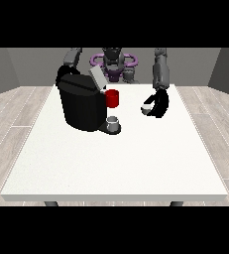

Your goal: Insert the coffee pod into the coffee machine and close the lid

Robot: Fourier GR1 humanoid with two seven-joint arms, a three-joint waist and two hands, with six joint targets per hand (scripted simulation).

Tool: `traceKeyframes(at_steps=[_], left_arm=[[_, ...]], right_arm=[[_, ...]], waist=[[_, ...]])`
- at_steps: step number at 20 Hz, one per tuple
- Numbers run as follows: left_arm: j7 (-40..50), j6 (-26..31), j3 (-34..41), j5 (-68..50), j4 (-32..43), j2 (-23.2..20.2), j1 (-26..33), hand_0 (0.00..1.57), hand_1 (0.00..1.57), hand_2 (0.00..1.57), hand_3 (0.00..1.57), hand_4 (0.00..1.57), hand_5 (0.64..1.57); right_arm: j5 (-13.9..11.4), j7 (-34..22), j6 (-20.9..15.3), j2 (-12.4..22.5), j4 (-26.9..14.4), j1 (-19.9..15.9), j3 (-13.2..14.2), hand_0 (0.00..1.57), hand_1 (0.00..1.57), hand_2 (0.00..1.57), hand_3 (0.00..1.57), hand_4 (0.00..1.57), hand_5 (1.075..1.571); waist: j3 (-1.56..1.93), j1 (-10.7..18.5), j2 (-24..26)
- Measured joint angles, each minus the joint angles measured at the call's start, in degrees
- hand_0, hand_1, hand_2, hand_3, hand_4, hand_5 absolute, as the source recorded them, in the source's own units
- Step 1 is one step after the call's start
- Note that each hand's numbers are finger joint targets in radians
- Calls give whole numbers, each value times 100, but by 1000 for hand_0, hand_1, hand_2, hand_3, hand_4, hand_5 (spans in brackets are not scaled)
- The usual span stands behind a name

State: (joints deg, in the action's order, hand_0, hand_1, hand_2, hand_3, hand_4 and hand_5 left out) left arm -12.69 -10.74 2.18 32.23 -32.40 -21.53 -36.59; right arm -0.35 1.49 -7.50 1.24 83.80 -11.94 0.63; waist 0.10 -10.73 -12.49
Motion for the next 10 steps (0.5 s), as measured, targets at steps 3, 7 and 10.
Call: traceKeyframes(at_steps=[3, 7, 10], left_arm=[[-22, -20, -54, 149, 86, -32, -109, 1174, 1174, 1286, 1183, 412, 1571], [-223, 59, -60, 229, 157, -75, -158, 1424, 1424, 1457, 1423, 564, 1571], [-288, 306, -95, 229, 65, -60, -342, 1450, 1450, 1452, 1388, 623, 1571]], right_arm=[[-5, 68, -114, -46, -61, -38, -38, 0, 0, 0, 0, 429, 1571], [57, 88, -103, -15, -118, -24, 56, 0, 0, 0, 0, 430, 1571], [93, 6, -117, 20, -265, -82, 144, 0, 0, 0, 0, 442, 1571]], waist=[[4, 39, -64], [-5, 89, 2], [-8, 138, 136]])
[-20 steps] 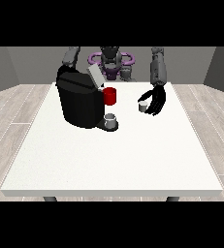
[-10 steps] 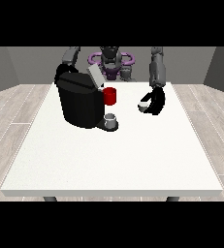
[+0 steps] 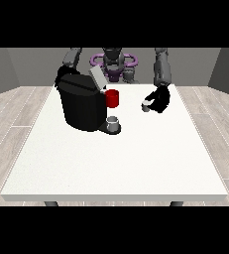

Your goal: Insert the coffee pod into the coffee machine and close the lid

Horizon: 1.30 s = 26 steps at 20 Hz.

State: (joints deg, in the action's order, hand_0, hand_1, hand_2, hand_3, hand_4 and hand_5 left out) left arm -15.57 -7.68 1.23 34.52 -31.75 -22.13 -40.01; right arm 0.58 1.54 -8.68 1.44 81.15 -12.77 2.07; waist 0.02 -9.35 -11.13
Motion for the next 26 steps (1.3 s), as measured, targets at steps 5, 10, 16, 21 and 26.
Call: traceKeyframes(at_steps=[5, 10, 16, 21, 26], left_arm=[[12, 356, -71, 12, -224, 90, -326, 1289, 1289, 1362, 1337, 557, 1571], [122, 768, -52, 2, -397, 18, -746, 1256, 1256, 1331, 1292, 545, 1571], [160, 1001, 14, 36, -495, -21, -966, 1252, 1252, 1329, 1292, 573, 1571], [263, 1340, 98, 4, -608, -159, -1223, 1011, 1011, 1199, 1224, 543, 1571], [560, 1463, 328, -53, -586, -347, -1724, 1211, 1211, 1253, 1199, 507, 1571]], right_arm=[[41, 100, -11, -30, -313, 24, 23, 0, 0, 0, 0, 490, 1571], [34, 134, -34, -31, -536, -112, 60, 0, 0, 0, 0, 407, 1571], [70, 236, 3, -53, -606, -231, 52, 0, 0, 0, 0, 475, 1571], [143, 360, 124, -21, -687, -88, 80, 0, 0, 0, 0, 500, 1571], [123, 232, 149, -19, -516, -245, -9, 0, 0, 0, 0, 508, 1571]], waist=[[0, 68, 208], [-1, 77, 290], [-1, 38, 283], [-1, -46, 402], [-2, -313, 333]])
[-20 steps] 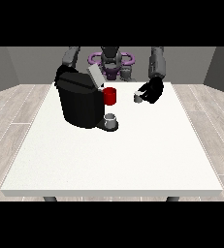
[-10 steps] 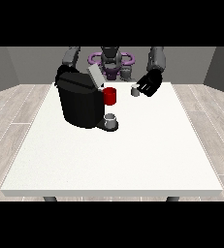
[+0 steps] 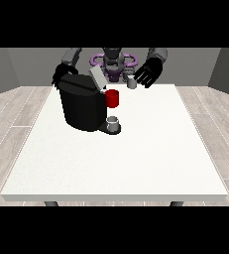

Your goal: Insert the coffee pod into the coffee machine and close the lid

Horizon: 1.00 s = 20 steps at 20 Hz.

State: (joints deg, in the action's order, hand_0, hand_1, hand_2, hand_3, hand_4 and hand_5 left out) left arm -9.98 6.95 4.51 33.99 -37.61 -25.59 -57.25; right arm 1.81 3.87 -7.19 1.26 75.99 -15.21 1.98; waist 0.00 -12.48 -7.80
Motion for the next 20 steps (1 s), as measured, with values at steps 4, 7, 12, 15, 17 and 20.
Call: traceKeyframes(at_steps=[4, 7, 12, 15, 17, 20], left_arm=[[122, 38, 179, -56, 60, -130, -327, 1282, 1282, 1332, 1269, 479, 1571], [181, 32, 216, -28, 72, -179, -563, 1284, 1284, 1340, 1276, 519, 1571], [245, 81, 198, 38, 90, -160, -737, 1262, 1262, 1297, 1237, 494, 1571], [296, 38, 201, 58, 77, -80, -805, 1306, 1306, 1328, 1245, 487, 1571], [319, 55, 183, 75, 72, -26, -810, 1314, 1314, 1328, 1230, 493, 1571], [333, 55, 185, 108, 118, -13, -868, 1305, 1305, 1326, 1229, 500, 1571]], right_arm=[[-76, -86, -27, 8, 159, -68, -139, 0, 0, 0, 0, 511, 1571], [-118, -71, -49, 13, 219, -156, -159, 0, 0, 0, 0, 502, 1571], [-172, -178, -158, 6, 295, -221, -145, 0, 0, 0, 0, 483, 1571], [-146, -121, -129, 78, 257, -279, -62, 0, 0, 0, 0, 526, 1571], [-100, -111, -92, 132, 227, -273, 9, 0, 0, 0, 0, 519, 1571], [-108, -189, -195, 101, 286, -394, 41, 0, 0, 0, 0, 517, 1571]], waist=[[0, -198, -174], [-1, -320, -334], [0, -369, -372], [1, -359, -461], [1, -352, -458], [1, -367, -541]])
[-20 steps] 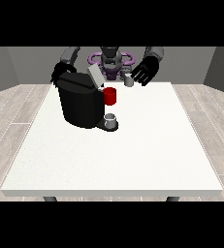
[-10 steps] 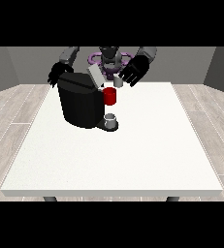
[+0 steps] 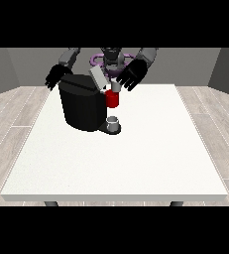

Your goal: Insert the coffee pod into the coffee machine and close the lid

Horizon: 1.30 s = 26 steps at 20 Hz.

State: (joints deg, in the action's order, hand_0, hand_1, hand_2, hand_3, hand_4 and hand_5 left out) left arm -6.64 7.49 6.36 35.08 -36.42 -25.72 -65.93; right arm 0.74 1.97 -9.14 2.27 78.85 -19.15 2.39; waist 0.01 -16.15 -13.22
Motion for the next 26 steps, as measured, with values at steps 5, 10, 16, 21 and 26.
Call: traceKeyframes(at_steps=[5, 10, 16, 21, 26], left_arm=[[104, 14, -9, 48, 19, 71, -147, 1260, 1260, 1298, 1208, 511, 1571], [37, 7, -56, 113, 31, 146, -102, 1185, 1185, 1264, 1195, 497, 1571], [-49, 4, -28, 152, 74, 120, -131, 1186, 1186, 1269, 1202, 515, 1571], [-28, -8, -49, 226, 73, 123, -118, 1208, 1208, 1265, 1191, 493, 1571], [-12, 41, -24, 238, 116, 141, -150, 1221, 1221, 1265, 1171, 485, 1571]], right_arm=[[5, 104, -14, -38, -58, 5, 8, 0, 0, 0, 0, 499, 1571], [97, 125, 32, 6, -53, 10, 58, 0, 0, 0, 0, 513, 1571], [139, 66, 47, 62, -4, -46, 109, 0, 0, 0, 0, 499, 1571], [190, 308, 90, 49, -113, 81, 169, 0, 0, 0, 0, 448, 1571], [166, 348, 52, 18, -129, 61, 148, 0, 0, 0, 0, 445, 1571]], waist=[[-1, -33, -74], [1, -18, -74], [0, -25, -137], [2, 9, -155], [3, 12, -190]])
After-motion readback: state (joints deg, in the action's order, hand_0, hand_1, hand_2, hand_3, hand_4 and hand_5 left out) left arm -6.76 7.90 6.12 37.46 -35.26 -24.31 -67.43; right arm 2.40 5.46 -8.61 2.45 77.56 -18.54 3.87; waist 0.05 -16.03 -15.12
